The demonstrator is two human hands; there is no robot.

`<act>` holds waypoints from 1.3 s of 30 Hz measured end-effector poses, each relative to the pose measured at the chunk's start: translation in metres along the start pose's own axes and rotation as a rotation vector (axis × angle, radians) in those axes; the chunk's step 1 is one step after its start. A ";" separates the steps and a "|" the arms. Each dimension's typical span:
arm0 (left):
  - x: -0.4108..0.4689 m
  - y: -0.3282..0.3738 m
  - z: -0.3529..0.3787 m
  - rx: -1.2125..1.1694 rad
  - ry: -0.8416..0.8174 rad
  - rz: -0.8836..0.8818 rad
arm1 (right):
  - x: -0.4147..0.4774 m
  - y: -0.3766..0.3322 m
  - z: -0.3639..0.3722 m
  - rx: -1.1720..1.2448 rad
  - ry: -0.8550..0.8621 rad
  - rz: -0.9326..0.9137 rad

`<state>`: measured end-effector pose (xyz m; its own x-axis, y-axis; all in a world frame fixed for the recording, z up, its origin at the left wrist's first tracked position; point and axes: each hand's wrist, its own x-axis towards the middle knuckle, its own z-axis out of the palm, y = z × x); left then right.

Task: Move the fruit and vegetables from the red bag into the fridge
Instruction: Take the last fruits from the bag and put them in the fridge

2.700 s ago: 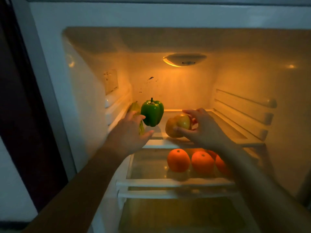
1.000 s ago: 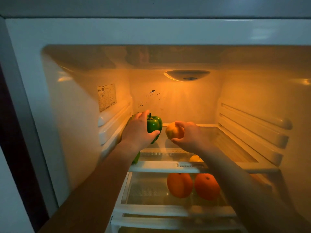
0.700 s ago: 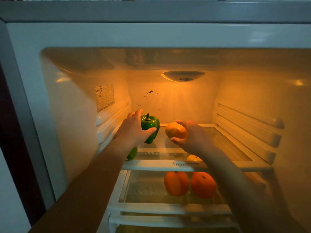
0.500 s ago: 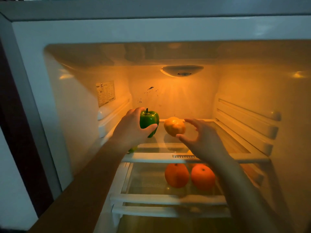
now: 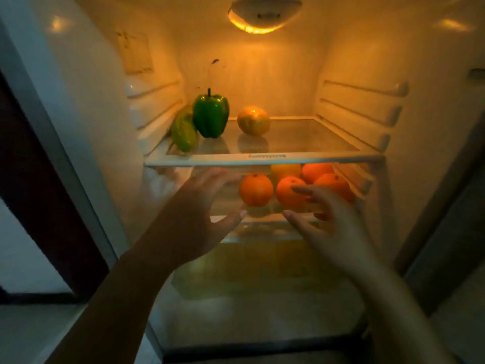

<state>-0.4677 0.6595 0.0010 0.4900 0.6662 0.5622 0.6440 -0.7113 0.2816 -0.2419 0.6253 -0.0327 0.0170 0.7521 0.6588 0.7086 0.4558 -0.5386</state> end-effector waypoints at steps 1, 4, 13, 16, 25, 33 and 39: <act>-0.011 0.001 0.006 -0.029 -0.008 -0.011 | -0.015 0.001 0.001 -0.013 -0.031 0.025; -0.048 0.005 0.031 -0.184 -0.074 -0.095 | -0.063 -0.004 0.006 -0.048 -0.128 0.159; -0.137 0.012 0.076 -0.294 -0.499 -0.107 | -0.192 -0.061 -0.004 -0.248 -0.388 0.597; -0.151 0.030 0.085 -0.327 -0.596 -0.011 | -0.240 -0.081 -0.008 -0.260 -0.328 0.717; -0.213 0.128 0.120 -0.468 -0.977 0.156 | -0.362 -0.140 -0.068 -0.351 -0.244 1.053; -0.247 0.251 0.152 -0.506 -1.076 0.346 | -0.468 -0.171 -0.165 -0.407 -0.064 1.204; -0.319 0.408 0.193 -0.530 -1.177 0.455 | -0.584 -0.193 -0.270 -0.407 -0.005 1.321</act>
<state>-0.2478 0.1997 -0.2130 0.9727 -0.0419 -0.2282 0.1235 -0.7391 0.6622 -0.1979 -0.0304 -0.1721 0.8289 0.5151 -0.2180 0.3229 -0.7589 -0.5656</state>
